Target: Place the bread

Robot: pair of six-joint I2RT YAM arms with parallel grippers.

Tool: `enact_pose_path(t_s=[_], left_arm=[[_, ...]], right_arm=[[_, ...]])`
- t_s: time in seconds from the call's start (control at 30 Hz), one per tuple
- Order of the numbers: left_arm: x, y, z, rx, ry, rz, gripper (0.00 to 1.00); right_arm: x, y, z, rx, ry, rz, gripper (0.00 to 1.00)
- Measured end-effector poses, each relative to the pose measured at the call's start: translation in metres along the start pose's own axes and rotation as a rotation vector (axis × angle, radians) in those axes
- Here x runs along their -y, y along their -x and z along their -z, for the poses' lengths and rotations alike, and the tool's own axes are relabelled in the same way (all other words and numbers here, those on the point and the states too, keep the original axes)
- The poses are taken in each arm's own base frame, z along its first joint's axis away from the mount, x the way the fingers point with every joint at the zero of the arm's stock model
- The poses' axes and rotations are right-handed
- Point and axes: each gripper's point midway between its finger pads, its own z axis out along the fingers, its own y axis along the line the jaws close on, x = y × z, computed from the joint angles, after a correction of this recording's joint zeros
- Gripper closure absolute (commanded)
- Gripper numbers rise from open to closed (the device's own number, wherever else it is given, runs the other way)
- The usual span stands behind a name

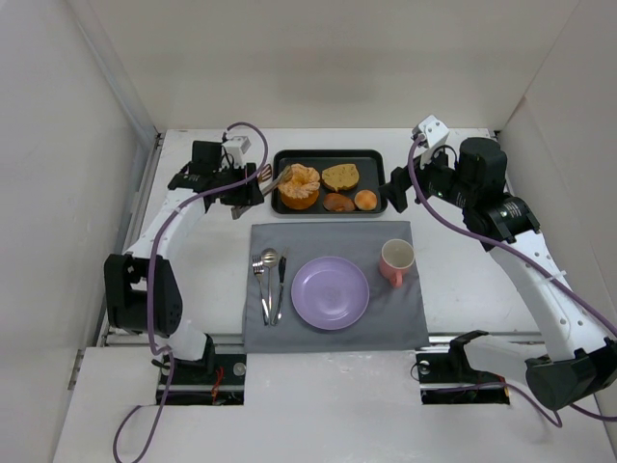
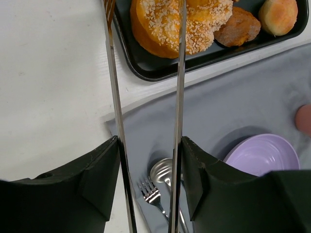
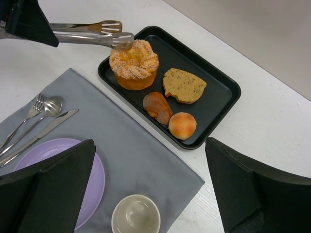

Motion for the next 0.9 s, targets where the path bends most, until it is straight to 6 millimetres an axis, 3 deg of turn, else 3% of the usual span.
enact_pose_path(t_s=[0.5, 0.63, 0.77, 0.83, 0.9], left_arm=[[0.002, -0.007, -0.011, -0.047, -0.029, 0.000, 0.53], [0.004, -0.008, -0.014, -0.060, -0.046, 0.003, 0.59], [0.006, -0.009, -0.014, -0.066, -0.057, 0.000, 0.76], [0.007, -0.009, -0.014, -0.067, -0.061, -0.002, 0.89], [0.007, -0.009, -0.013, -0.067, -0.064, -0.004, 0.91]], right_arm=[[0.000, 0.000, 0.000, 0.000, 0.000, 0.000, 0.00], [0.000, 0.000, 0.000, 0.000, 0.000, 0.000, 0.00], [0.001, 0.000, 0.000, -0.001, -0.006, 0.000, 0.00], [0.001, 0.000, 0.000, -0.001, -0.007, 0.000, 0.00], [0.001, 0.000, 0.000, -0.002, -0.008, 0.000, 0.00]])
